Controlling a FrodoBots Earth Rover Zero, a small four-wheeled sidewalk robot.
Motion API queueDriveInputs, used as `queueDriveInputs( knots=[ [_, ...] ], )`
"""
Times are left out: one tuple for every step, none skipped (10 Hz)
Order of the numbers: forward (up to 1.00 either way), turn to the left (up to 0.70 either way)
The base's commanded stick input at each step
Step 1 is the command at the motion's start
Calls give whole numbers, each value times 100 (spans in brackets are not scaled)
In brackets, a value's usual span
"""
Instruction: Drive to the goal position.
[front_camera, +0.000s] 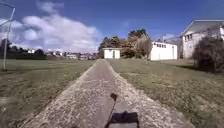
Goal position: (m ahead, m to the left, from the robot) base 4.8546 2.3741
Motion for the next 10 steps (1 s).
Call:
queueDriveInputs(
  knots=[
    [5, 0],
    [5, 0],
    [5, 0],
    [5, 0],
    [5, 0],
    [5, 0],
    [5, 0],
    [5, 0],
    [5, 0],
    [5, 0]
  ],
)
